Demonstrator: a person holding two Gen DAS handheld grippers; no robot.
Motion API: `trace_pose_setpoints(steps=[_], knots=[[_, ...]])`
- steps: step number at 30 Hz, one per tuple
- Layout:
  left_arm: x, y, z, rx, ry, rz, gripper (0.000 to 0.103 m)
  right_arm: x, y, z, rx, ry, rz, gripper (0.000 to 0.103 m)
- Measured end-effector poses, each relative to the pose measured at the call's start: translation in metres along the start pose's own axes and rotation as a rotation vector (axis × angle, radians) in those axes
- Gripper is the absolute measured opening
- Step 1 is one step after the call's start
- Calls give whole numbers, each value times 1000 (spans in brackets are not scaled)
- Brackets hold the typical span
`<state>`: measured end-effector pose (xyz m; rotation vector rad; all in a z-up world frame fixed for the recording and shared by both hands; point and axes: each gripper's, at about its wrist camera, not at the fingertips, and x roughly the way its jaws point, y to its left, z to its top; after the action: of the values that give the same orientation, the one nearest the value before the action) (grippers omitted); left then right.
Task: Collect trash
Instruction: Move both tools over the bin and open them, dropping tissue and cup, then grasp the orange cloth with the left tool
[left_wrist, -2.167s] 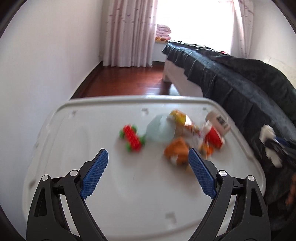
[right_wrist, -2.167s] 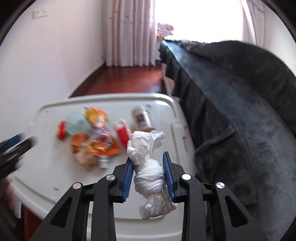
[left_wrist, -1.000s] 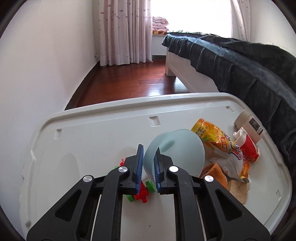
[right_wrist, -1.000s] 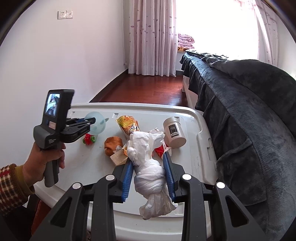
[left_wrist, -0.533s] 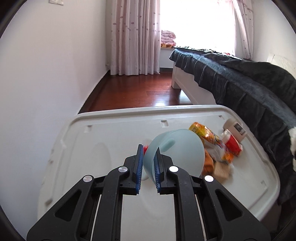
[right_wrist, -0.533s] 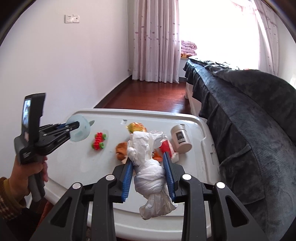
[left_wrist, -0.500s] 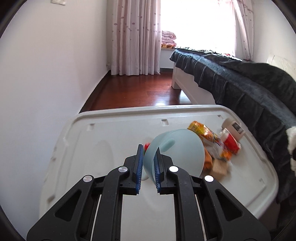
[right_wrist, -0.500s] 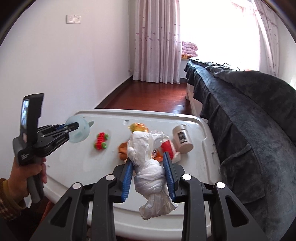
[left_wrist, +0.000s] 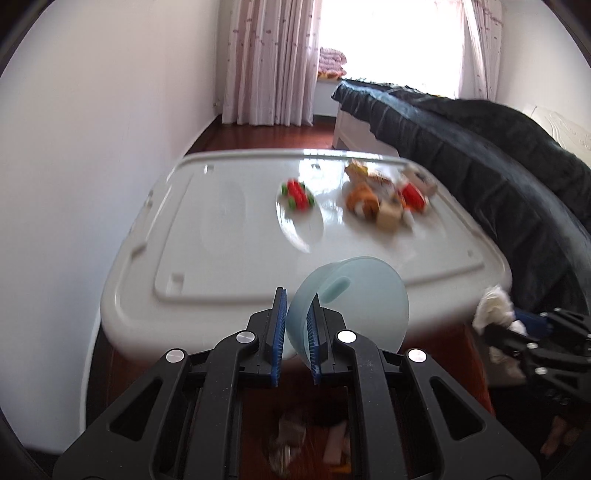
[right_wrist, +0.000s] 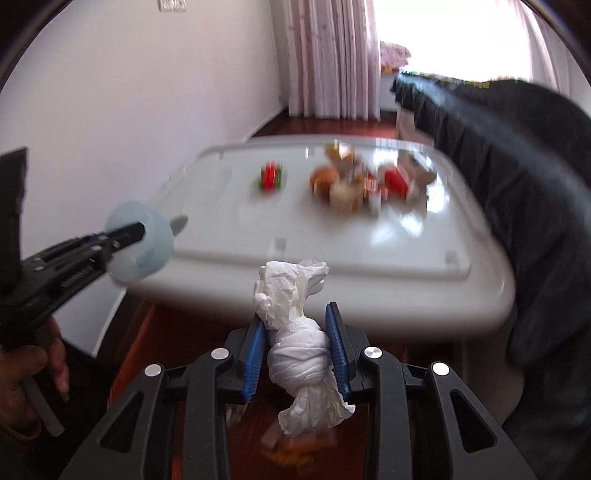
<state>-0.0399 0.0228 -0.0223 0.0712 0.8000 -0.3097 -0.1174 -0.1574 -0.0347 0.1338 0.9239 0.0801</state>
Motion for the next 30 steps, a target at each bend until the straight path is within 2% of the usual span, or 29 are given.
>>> trace_pose_setpoints(steps=[5, 13, 14, 15, 16, 17, 18, 20, 22, 30], knots=[[-6, 1, -34, -22, 48, 9, 11, 7, 5, -21, -3, 47, -33, 32], [-6, 2, -60, -64, 112, 5, 12, 17, 8, -42, -13, 110, -77, 35], [-5, 2, -61, -70, 115, 2, 17, 18, 8, -43, -15, 112, -81, 41], [-4, 3, -61, -78, 121, -5, 26, 18, 7, -43, -16, 109, -84, 45], [-5, 3, -62, -85, 122, 1, 35, 17, 7, -43, -15, 100, -94, 54], [-6, 3, -62, -89, 117, 14, 56, 15, 5, -41, -11, 91, -103, 66], [-8, 3, -62, -95, 104, 32, 75, 13, 4, -40, -6, 77, -109, 70], [-16, 5, -60, -109, 57, 60, 87, 9, 2, -38, -3, 53, -120, 71], [-19, 4, -57, -106, 41, 72, 88, 7, -1, -37, 0, 33, -127, 72], [-7, 3, -55, -98, 83, 61, 88, 2, -7, -32, 12, -3, -132, 73]])
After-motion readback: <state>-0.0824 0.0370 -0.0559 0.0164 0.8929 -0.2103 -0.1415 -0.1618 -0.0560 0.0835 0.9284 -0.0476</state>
